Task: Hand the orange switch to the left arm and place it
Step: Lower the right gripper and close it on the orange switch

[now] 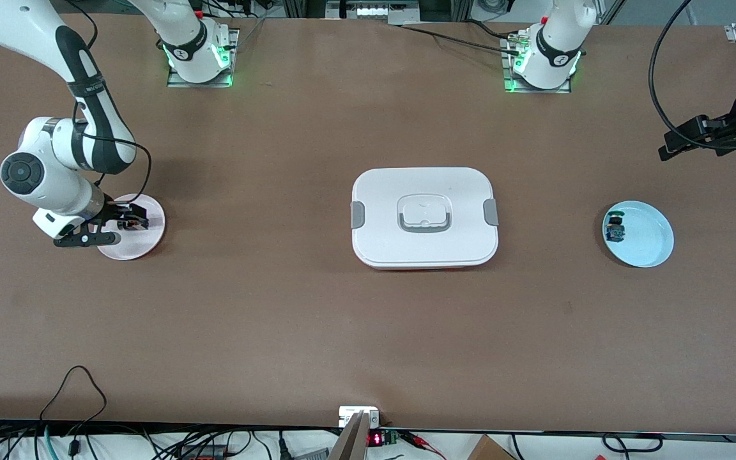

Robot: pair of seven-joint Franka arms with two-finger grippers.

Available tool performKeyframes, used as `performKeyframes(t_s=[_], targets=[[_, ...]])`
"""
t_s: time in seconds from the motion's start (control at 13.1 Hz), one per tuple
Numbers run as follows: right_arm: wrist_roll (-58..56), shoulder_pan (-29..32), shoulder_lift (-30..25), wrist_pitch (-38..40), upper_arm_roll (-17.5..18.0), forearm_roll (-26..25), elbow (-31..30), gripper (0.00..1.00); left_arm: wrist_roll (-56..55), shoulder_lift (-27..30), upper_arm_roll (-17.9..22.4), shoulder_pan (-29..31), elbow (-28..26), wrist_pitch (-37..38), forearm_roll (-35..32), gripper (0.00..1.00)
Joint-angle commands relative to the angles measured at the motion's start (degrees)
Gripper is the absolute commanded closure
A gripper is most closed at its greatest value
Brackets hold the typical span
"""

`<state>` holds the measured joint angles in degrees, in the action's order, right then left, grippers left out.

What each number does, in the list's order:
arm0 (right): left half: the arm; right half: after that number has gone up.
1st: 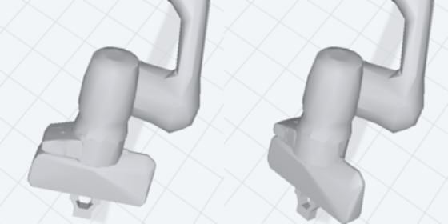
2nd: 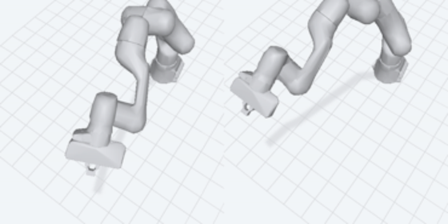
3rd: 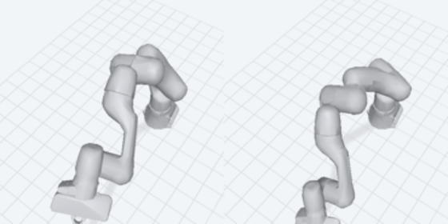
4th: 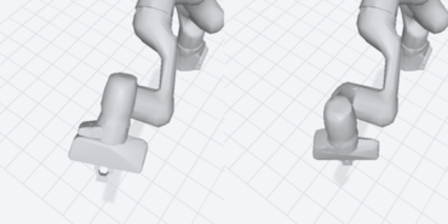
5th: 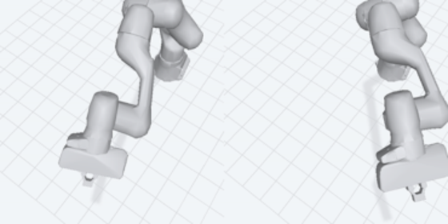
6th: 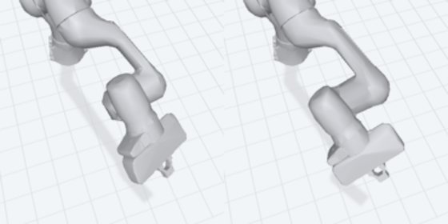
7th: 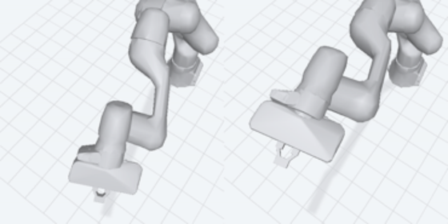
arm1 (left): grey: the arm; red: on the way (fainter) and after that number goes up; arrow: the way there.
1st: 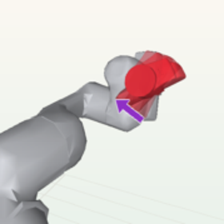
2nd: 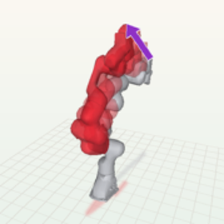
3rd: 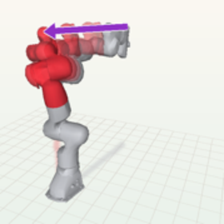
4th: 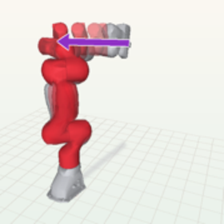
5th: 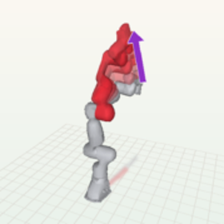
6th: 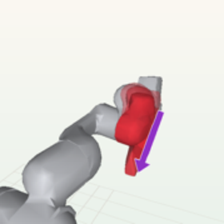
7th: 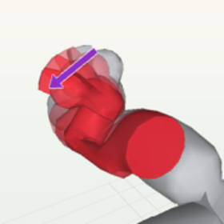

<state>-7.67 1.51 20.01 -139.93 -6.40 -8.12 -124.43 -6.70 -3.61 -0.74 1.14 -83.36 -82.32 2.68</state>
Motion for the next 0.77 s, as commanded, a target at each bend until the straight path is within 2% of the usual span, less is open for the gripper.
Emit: performKeyframes(t_s=[0.0, 0.15, 0.69], targets=[[-1.03, 1.04, 2.83, -3.66, 0.42, -0.4, -0.64, 0.0, -0.25, -0.87, -0.05, 0.27, 1.71, 0.49, 0.83, 0.0], [-2.95, 2.36, 3.46, -4.91, 0.42, -0.58, -0.9, 0.0, -0.25, -0.87, -0.05, 0.27, 1.8, 0.49, 0.92, 0.0], [-3.49, 1.05, 4.34, -4.91, 0.69, -0.23, -1.78, 0.0, -0.25, -0.96, -0.05, 1.23, 1.71, 0.58, 1.27, 0.0]])
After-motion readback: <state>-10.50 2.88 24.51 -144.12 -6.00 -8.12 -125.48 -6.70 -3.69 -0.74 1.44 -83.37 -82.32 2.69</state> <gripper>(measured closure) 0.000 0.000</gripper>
